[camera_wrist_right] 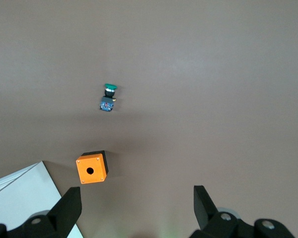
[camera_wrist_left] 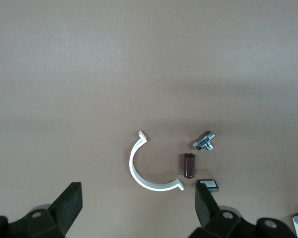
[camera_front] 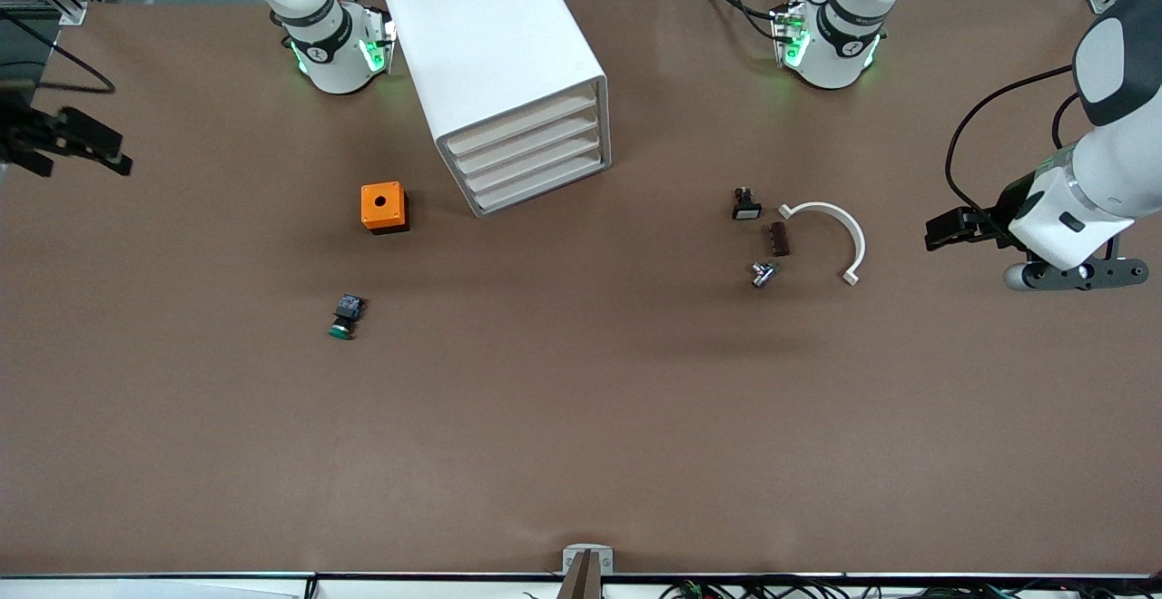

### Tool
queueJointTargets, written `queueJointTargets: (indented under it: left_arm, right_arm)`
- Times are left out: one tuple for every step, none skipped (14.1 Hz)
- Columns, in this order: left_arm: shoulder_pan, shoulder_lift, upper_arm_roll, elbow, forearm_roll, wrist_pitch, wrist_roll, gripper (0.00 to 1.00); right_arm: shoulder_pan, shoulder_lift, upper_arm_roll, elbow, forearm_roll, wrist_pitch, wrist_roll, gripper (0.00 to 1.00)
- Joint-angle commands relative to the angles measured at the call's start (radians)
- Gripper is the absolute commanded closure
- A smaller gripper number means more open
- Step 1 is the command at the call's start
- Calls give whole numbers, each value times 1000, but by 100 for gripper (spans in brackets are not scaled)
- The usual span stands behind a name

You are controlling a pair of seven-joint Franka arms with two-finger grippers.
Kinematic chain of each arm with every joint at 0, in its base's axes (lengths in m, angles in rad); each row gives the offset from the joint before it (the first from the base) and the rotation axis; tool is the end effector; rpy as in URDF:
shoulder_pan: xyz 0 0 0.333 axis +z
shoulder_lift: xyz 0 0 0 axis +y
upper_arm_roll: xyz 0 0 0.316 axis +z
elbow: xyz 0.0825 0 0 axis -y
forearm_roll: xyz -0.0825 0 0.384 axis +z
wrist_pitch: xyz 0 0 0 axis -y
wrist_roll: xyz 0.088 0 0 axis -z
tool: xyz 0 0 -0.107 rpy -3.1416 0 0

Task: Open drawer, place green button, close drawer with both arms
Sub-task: 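Reach the right gripper to the green button while the left gripper reaches the cabinet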

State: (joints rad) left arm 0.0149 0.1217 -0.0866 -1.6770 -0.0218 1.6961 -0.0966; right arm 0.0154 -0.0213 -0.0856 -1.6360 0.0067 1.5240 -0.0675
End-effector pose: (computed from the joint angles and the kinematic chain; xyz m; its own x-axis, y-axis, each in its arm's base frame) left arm 0.5880 -0.0420 0.5151 0.9941 0.0275 -0.1046 0.0300 -0.9993 0.0218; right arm 0.5397 -0.0377 0.6017 0.9960 -0.0019 -0.0899 -0.0032 -0.9999 -0.0146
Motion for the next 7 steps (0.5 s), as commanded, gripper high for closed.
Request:
queueJointTargets:
  left_arm:
    - [-6, 47, -4, 17, 9, -24, -14, 0]
    - [-13, 59, -7, 25, 6, -30, -12, 0]
    - [-18, 79, -8, 37, 5, -53, -12, 0]
    - [-19, 102, -10, 68, 8, -93, -11, 0]
    - [-35, 155, -10, 130, 13, -157, -11, 0]
    - [-45, 212, -10, 198, 14, -212, -12, 0]
    - [-62, 261, -8, 254, 13, -248, -15, 0]
  right_arm:
    - [-21, 148, -3, 56, 12, 11, -11, 0]
    - [-32, 191, -3, 68, 12, 59, -12, 0]
    - [-44, 217, -2, 77, 13, 105, -14, 0]
    - [-46, 222, 0, 76, 13, 125, -31, 0]
    - [-38, 225, 0, 68, 12, 136, -22, 0]
    - [-38, 245, 0, 56, 13, 152, -5, 0]
    - [-40, 268, 0, 42, 13, 192, 38, 0]
